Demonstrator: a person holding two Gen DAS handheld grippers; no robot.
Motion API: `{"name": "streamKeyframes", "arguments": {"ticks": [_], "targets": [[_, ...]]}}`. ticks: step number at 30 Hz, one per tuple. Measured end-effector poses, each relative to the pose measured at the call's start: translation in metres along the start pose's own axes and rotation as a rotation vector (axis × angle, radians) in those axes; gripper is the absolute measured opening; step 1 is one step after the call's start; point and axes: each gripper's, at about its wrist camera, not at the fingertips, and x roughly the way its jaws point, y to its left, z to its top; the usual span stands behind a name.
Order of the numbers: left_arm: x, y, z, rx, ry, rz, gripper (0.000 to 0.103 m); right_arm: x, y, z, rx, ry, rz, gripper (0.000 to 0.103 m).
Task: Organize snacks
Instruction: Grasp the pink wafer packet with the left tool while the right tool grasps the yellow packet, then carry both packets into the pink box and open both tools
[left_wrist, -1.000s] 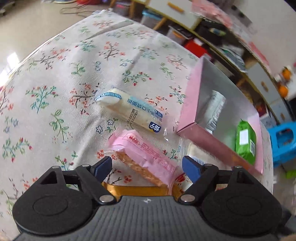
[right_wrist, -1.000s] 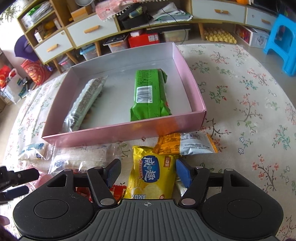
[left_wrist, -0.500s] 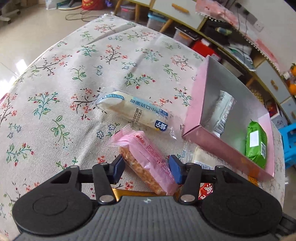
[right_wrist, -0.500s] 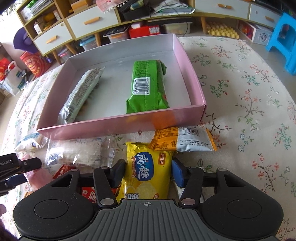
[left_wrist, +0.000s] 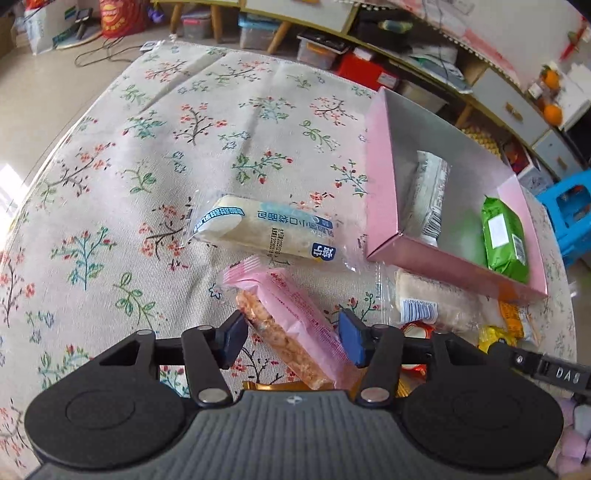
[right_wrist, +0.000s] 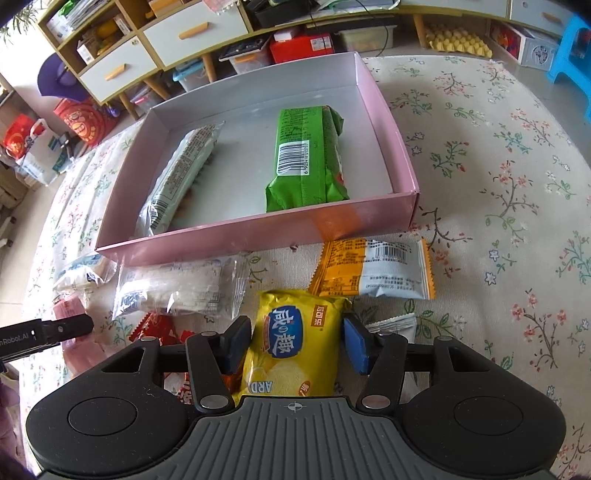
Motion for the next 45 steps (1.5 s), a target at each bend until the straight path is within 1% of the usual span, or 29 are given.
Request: {"name": "streamKeyframes", "arguments": {"ticks": [1, 3, 5, 9, 12, 14, 15, 16, 17, 19, 23, 28, 30, 34, 39, 45], "targets": [[0.001, 0.002, 0.001, -0.024, 0.003, -0.002, 0.063, 0.0, 0.0, 0.0, 0.002, 0.002, -0.001, 0.055], [0.001, 0.001, 0.0, -0.068, -0.008, 0.023, 0.068, 0.0, 0.0, -0.001, 0.01, 0.01, 0.004, 0.057], [0.0, -0.001, -0.003, -0.095, -0.013, 0.062, 0.069, 0.0, 0.001, -0.001, 0.011, 0.014, 0.003, 0.057], [0.004, -0.004, -0.008, -0.184, -0.017, 0.105, 0.069, 0.001, 0.003, -0.002, 0.005, 0.012, -0.007, 0.057], [0.005, -0.007, -0.008, -0.217, -0.033, 0.141, 0.066, 0.003, 0.005, -0.003, 0.002, 0.011, -0.016, 0.057], [0.005, -0.008, -0.008, -0.238, -0.045, 0.143, 0.063, 0.005, 0.006, -0.004, -0.004, 0.007, -0.026, 0.057], [0.005, -0.01, -0.009, -0.247, -0.055, 0.145, 0.057, 0.005, 0.007, -0.004, -0.008, 0.005, -0.033, 0.058], [0.005, -0.011, -0.01, -0.257, -0.069, 0.146, 0.048, 0.006, 0.008, -0.004, -0.015, 0.001, -0.042, 0.057], [0.005, -0.012, -0.011, -0.265, -0.076, 0.147, 0.049, 0.006, 0.01, -0.005, -0.02, -0.004, -0.05, 0.056], [0.005, -0.012, -0.012, -0.276, -0.085, 0.135, 0.047, 0.006, 0.011, -0.005, -0.029, -0.01, -0.06, 0.053], [0.002, -0.007, -0.014, -0.311, -0.069, 0.064, 0.043, 0.003, 0.008, -0.005, -0.017, -0.005, -0.052, 0.051], [-0.002, 0.0, -0.017, -0.348, -0.031, -0.019, 0.041, -0.01, 0.001, -0.003, 0.008, -0.009, -0.01, 0.051], [-0.006, 0.0, -0.018, -0.342, -0.031, -0.037, 0.041, -0.017, -0.002, -0.002, 0.017, -0.018, 0.005, 0.05], [-0.02, -0.002, -0.017, -0.308, -0.066, -0.059, 0.041, -0.032, -0.006, -0.001, 0.04, -0.031, 0.047, 0.05], [-0.037, -0.007, -0.013, -0.259, -0.113, -0.084, 0.041, -0.052, -0.009, 0.003, 0.062, -0.068, 0.099, 0.05], [-0.044, -0.017, -0.003, -0.226, -0.153, -0.103, 0.041, -0.061, -0.013, 0.013, 0.111, -0.109, 0.117, 0.05]]}}
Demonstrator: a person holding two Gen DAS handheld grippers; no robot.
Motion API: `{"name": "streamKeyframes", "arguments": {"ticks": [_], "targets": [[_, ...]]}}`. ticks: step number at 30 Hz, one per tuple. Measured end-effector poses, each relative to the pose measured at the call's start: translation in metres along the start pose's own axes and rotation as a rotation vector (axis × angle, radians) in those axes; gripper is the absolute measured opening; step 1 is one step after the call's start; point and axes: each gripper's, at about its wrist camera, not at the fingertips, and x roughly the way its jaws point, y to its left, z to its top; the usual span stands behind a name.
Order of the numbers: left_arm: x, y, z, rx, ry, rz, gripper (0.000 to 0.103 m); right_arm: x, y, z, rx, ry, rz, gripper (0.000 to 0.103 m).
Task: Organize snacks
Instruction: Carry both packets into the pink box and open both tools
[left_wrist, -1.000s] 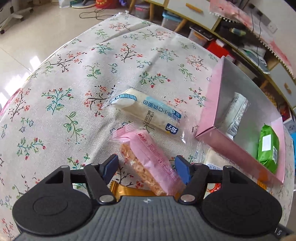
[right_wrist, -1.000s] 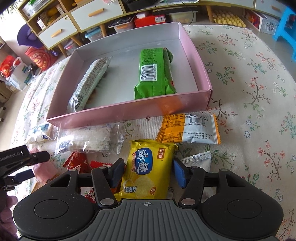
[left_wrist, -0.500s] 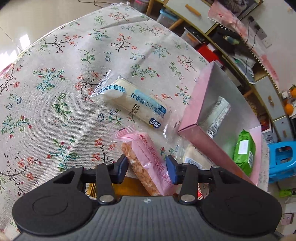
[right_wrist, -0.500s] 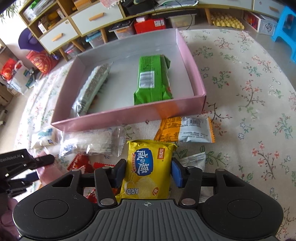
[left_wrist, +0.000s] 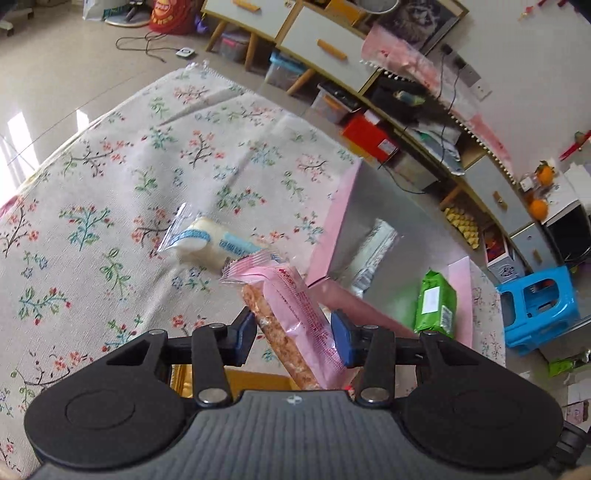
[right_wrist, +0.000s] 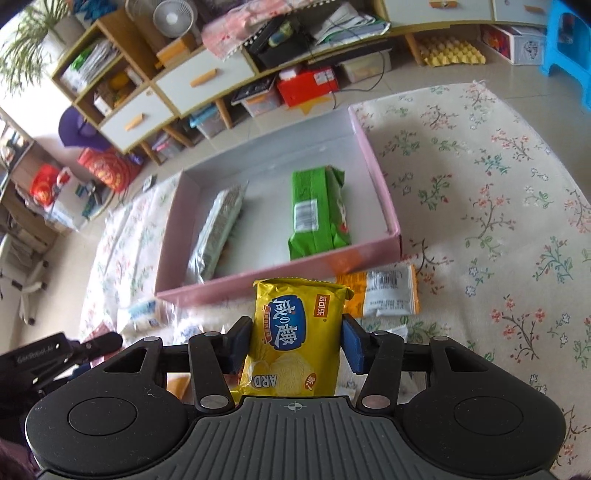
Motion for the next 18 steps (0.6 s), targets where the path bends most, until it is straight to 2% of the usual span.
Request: {"name": "streamKeyframes", "arguments": {"ticks": [11, 18], "targets": [[0.025, -0.034, 0.011, 0.089, -0.018, -0.054, 0.041, 0.007, -0.005, 0.031, 0.039, -0.072, 0.058, 0.051], [0.053, -0.053, 0.013, 0.069, 0.0, -0.183, 0.041, 0.026, -0.021, 0.058, 0.092, -0.109, 0.12, 0.051]]}}
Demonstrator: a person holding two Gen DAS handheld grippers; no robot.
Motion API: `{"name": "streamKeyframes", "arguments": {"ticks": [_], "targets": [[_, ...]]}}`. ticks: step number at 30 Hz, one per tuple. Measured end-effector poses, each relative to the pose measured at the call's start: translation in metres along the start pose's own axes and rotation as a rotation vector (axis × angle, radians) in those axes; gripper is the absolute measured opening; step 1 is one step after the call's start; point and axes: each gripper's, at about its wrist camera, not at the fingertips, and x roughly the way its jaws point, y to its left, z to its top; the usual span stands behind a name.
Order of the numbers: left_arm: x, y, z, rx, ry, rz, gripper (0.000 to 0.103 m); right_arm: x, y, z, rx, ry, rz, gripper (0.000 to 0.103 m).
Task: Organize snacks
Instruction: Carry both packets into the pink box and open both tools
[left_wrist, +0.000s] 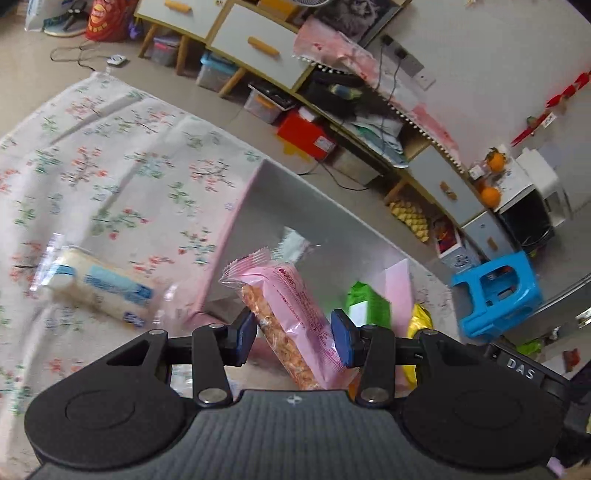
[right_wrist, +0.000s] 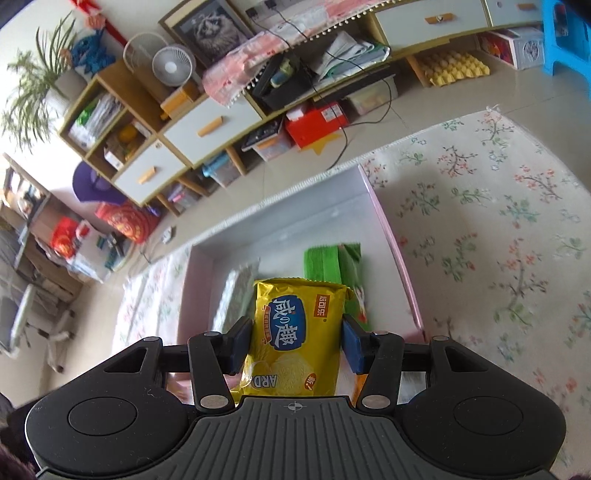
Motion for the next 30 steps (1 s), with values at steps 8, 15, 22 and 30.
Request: {"name": "streamKeyframes", "arguments": {"ticks": [8, 15, 22, 30], "targets": [[0.048, -0.022, 0.003, 0.082, 0.087, -0.084, 0.041, 0.019, -0.015, 0.018, 0.054, -0.053, 0.057, 0.051], [0.064, -0.014, 0.001, 0.119, 0.099, -0.049, 0.041, 0.038, -0.023, 0.018, 0.103, -0.062, 0.086, 0.051], [0.057, -0.016, 0.001, 0.245, 0.047, 0.085, 0.041, 0.054, -0.004, 0.016, 0.034, -0.065, 0.107, 0.051], [0.057, -0.016, -0.003, 0.336, -0.001, 0.108, 0.041, 0.066, 0.006, 0.017, -0.017, -0.068, 0.063, 0.051]]}}
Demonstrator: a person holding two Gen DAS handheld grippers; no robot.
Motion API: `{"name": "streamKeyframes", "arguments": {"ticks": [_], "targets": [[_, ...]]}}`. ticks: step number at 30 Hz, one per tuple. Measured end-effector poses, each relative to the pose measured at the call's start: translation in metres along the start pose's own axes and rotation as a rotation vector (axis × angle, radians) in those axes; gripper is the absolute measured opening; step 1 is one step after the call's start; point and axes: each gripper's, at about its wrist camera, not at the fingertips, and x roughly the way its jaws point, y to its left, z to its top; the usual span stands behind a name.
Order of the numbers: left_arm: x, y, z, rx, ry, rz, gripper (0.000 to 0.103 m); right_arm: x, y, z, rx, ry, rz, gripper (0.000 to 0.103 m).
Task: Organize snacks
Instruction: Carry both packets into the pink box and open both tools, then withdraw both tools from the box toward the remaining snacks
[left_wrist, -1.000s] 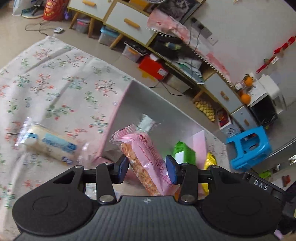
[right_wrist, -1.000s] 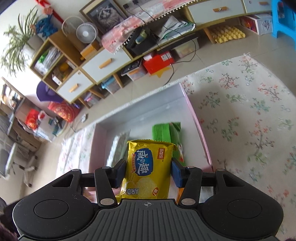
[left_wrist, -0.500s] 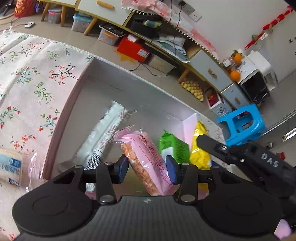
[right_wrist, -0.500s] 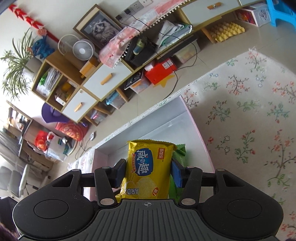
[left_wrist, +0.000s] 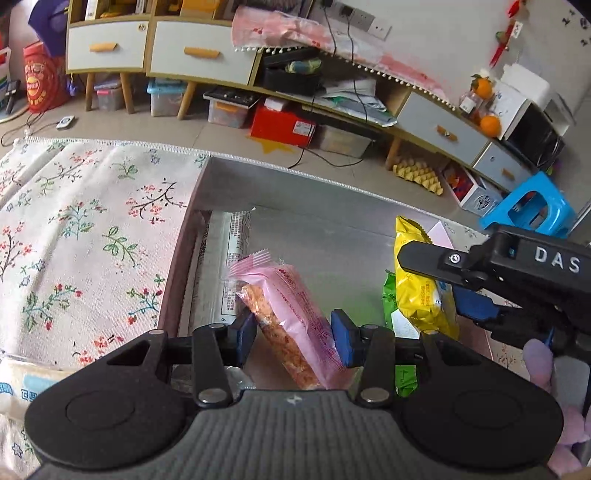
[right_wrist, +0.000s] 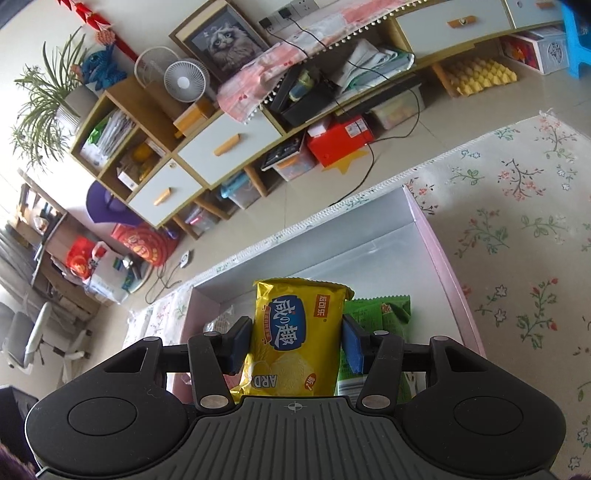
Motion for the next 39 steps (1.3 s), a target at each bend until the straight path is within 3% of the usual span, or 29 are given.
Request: {"name": "streamKeyframes", "arguments": {"ticks": [12, 15, 26, 39], "targets": [[0.0, -0.009, 0.002, 0.034, 0.0, 0.006, 0.044, 0.001, 0.0, 0.0, 0.013, -0.029, 0.005, 0.056], [-0.002, -0.011, 0.001, 0.041, 0.001, -0.005, 0.052, -0.002, -0.005, 0.003, 0.052, -0.034, 0.022, 0.068], [-0.023, -0.02, -0.003, 0.108, -0.024, 0.036, 0.075, -0.028, 0.002, 0.002, 0.002, -0.03, -0.019, 0.076], [-0.079, -0.014, -0.014, 0.189, -0.038, 0.137, 0.102, -0.088, 0.021, -0.009, -0.093, -0.004, -0.051, 0.09]]}}
